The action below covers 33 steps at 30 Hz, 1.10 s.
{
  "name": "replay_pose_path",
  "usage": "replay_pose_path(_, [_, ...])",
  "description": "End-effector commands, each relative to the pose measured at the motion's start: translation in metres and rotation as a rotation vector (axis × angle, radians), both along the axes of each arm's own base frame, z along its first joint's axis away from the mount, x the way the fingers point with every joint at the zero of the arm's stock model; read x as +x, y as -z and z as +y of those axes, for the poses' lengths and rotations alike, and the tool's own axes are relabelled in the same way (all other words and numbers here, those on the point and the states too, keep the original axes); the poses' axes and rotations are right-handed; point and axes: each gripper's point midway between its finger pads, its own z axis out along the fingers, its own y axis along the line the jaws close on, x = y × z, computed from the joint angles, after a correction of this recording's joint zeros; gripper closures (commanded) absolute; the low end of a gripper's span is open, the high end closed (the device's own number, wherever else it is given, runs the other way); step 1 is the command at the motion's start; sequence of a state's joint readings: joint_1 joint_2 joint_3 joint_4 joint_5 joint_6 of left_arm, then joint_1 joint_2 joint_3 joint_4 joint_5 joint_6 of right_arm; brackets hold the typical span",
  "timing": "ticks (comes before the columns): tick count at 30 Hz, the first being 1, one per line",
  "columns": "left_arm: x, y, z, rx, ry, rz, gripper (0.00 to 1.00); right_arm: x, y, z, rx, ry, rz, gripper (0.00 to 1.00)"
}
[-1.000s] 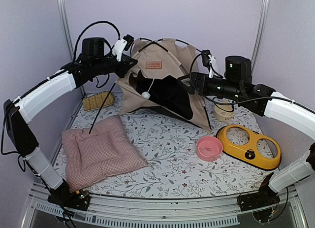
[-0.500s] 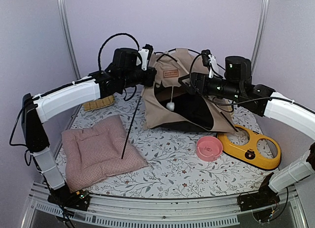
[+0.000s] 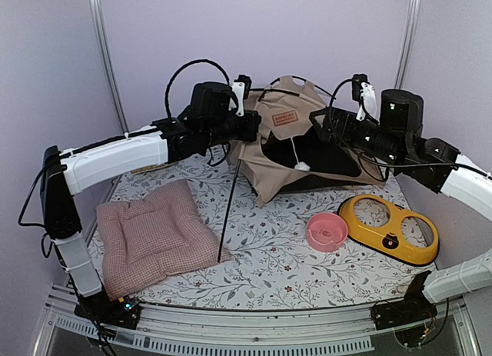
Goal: Set up the pet tent
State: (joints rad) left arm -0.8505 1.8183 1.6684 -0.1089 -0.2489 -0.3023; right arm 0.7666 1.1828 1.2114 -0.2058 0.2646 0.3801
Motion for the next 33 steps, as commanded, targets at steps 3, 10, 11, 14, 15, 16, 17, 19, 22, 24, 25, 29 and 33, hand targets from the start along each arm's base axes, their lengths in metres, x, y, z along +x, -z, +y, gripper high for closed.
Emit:
replay_pose_path(3, [0.001, -0.031, -0.001, -0.109, -0.032, -0.055, 1.0, -0.011, 0.004, 0.004, -0.042, -0.056, -0.011, 0.01])
replay_pose_path(10, [-0.001, -0.039, -0.006, -0.136, -0.011, -0.049, 1.0, -0.056, 0.027, 0.056, 0.019, -0.447, 0.022, 0.08])
replay_pose_path(11, [-0.001, -0.039, -0.008, -0.141, -0.007, -0.044, 1.0, -0.061, 0.036, 0.061, 0.043, -0.484, 0.049, 0.1])
replay_pose_path(14, [-0.002, -0.039, -0.011, -0.16, 0.008, -0.03, 1.0, -0.077, 0.065, 0.073, 0.09, -0.547, 0.094, 0.14])
replay_pose_path(15, [-0.002, -0.039, -0.012, -0.167, 0.01, -0.025, 1.0, -0.083, 0.073, 0.078, 0.103, -0.561, 0.105, 0.14])
replay_pose_path(16, [-0.002, -0.039, -0.013, -0.172, 0.015, -0.022, 1.0, -0.088, 0.078, 0.084, 0.112, -0.574, 0.101, 0.14])
replay_pose_path(17, [-0.003, -0.039, -0.014, -0.18, 0.02, -0.019, 1.0, -0.091, 0.084, 0.09, 0.114, -0.582, 0.103, 0.15])
replay_pose_path(19, [-0.003, -0.039, -0.018, -0.191, 0.032, -0.015, 1.0, -0.099, 0.099, 0.106, 0.097, -0.597, 0.105, 0.16])
replay_pose_path(22, [-0.004, -0.045, -0.022, -0.228, 0.05, -0.021, 1.0, -0.102, 0.123, 0.124, 0.078, -0.607, 0.124, 0.18])
replay_pose_path(24, [-0.003, -0.047, -0.024, -0.247, 0.052, -0.021, 1.0, -0.106, 0.135, 0.134, 0.087, -0.625, 0.15, 0.2])
replay_pose_path(25, [-0.002, -0.049, -0.025, -0.255, 0.052, -0.023, 1.0, -0.108, 0.141, 0.14, 0.086, -0.635, 0.16, 0.21])
replay_pose_path(29, [0.0, -0.055, -0.032, -0.274, 0.068, -0.031, 1.0, -0.118, 0.166, 0.162, 0.055, -0.674, 0.2, 0.24])
replay_pose_path(33, [-0.001, -0.058, -0.035, -0.285, 0.077, -0.033, 1.0, -0.121, 0.195, 0.174, 0.057, -0.689, 0.273, 0.29])
